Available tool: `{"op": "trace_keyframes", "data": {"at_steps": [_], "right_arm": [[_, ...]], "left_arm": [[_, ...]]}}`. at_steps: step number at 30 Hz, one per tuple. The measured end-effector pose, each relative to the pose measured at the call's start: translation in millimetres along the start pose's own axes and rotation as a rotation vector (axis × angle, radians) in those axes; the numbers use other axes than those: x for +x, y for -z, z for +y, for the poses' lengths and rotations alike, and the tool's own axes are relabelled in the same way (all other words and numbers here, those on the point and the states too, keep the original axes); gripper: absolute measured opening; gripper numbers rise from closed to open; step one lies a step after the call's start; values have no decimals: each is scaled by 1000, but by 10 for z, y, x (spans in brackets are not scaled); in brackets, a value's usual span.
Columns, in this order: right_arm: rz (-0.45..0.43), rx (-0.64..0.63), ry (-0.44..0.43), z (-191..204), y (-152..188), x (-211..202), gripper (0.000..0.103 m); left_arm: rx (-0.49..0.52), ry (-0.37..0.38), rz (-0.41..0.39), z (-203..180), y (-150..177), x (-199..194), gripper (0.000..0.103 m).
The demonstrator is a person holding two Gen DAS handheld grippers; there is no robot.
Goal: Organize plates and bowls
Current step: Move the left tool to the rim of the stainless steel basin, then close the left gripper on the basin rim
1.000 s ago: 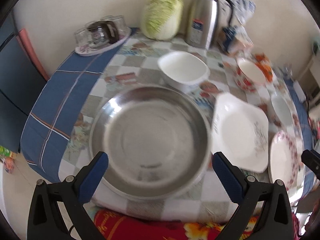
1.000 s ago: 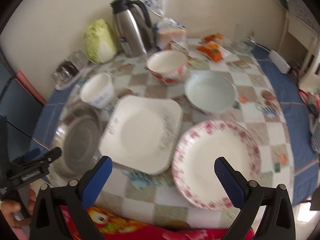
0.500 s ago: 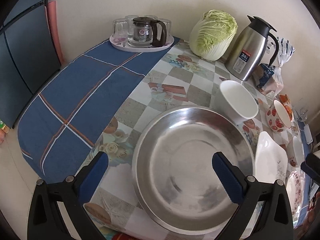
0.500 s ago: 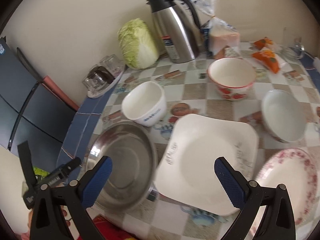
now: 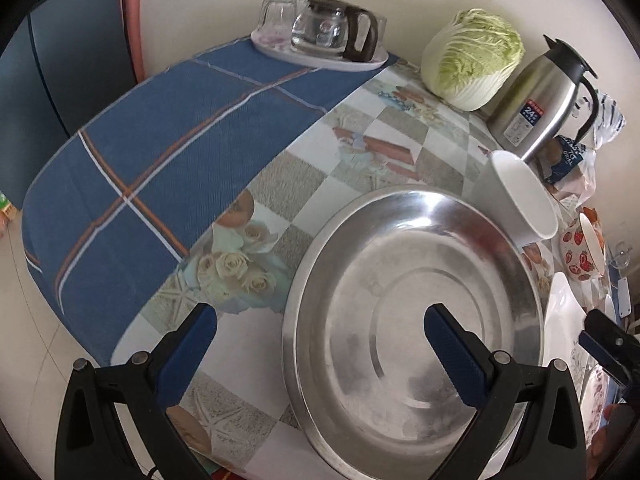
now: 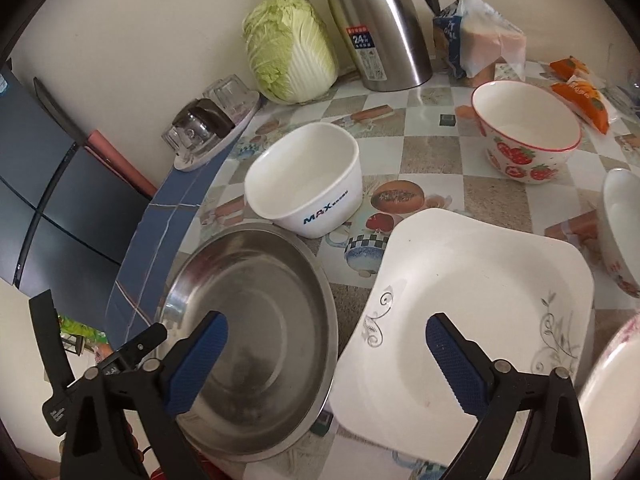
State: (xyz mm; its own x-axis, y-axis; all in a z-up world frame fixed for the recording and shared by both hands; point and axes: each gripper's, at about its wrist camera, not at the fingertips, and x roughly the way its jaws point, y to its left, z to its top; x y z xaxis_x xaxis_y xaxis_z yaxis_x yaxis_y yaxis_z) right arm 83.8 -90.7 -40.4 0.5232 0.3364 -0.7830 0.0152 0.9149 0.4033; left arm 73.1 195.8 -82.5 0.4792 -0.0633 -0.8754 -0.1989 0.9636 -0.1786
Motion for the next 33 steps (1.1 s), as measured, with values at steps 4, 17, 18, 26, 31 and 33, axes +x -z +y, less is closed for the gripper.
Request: {"op": "trace_keyframes", "data": {"at_steps": [4, 17, 18, 26, 31, 33], "right_arm": [[37, -6, -10, -27, -16, 180, 81], [105, -82, -27, 127, 12, 430, 39], [106, -85, -26, 132, 12, 444, 38], [123, -93, -52, 164, 34, 482, 34], [153, -136, -57, 249, 108, 510, 31], [152, -160, -39, 294, 128, 513, 31]], "left_arm": [[-5, -7, 22, 11, 26, 92, 102], [-13, -5, 59, 81, 60, 242, 59], [-11, -16, 62, 85, 62, 251, 53], [-13, -75, 57, 152, 33, 264, 50], [1, -79, 34, 153, 42, 241, 25], [0, -89, 26, 164, 44, 225, 25]]}}
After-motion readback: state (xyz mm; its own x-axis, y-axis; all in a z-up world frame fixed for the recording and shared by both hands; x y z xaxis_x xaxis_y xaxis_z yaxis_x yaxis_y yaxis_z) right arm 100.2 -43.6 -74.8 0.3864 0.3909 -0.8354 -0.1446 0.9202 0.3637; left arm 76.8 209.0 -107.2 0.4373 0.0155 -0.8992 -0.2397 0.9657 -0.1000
